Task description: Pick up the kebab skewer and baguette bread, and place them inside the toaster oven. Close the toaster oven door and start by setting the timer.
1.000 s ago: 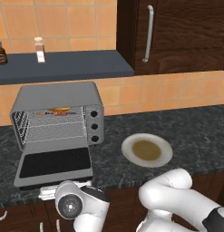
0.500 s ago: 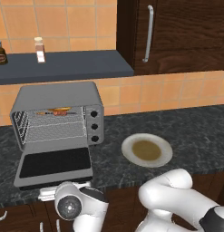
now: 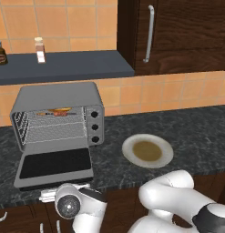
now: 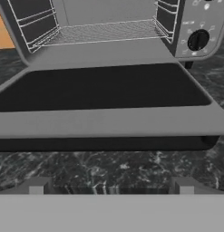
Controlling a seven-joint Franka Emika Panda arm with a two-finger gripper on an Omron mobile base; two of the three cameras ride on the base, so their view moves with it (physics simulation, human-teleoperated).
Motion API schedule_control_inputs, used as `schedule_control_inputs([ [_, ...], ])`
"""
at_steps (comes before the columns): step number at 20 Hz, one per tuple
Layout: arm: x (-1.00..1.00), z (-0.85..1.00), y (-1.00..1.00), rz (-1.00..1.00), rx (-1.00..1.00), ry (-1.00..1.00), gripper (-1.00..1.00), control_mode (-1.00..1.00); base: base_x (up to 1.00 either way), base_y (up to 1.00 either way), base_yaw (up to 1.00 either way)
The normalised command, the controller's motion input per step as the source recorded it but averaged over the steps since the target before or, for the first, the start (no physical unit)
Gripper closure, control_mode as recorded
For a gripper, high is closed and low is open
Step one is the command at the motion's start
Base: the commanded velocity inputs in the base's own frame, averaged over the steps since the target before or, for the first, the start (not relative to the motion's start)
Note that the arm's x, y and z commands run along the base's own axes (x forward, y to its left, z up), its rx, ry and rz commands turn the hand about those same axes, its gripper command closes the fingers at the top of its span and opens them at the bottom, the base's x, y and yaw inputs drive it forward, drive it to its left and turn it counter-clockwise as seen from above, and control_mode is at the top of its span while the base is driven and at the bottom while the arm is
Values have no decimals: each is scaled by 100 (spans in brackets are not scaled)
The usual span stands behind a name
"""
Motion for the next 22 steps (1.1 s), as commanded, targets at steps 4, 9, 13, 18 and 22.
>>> schedule_control_inputs([
  [4,0,-28,3,0,0,0,-100,-100,0,0,0],
  [9,7,-11,0,0,0,0,-100,-100,0,0,0],
  [13,13,-12,2,0,0,0,-100,-100,0,0,0],
  [18,27,-3,1,0,0,0,-100,-100,0,0,0],
  [22,38,-1,0,0,0,0,-100,-100,0,0,0],
])
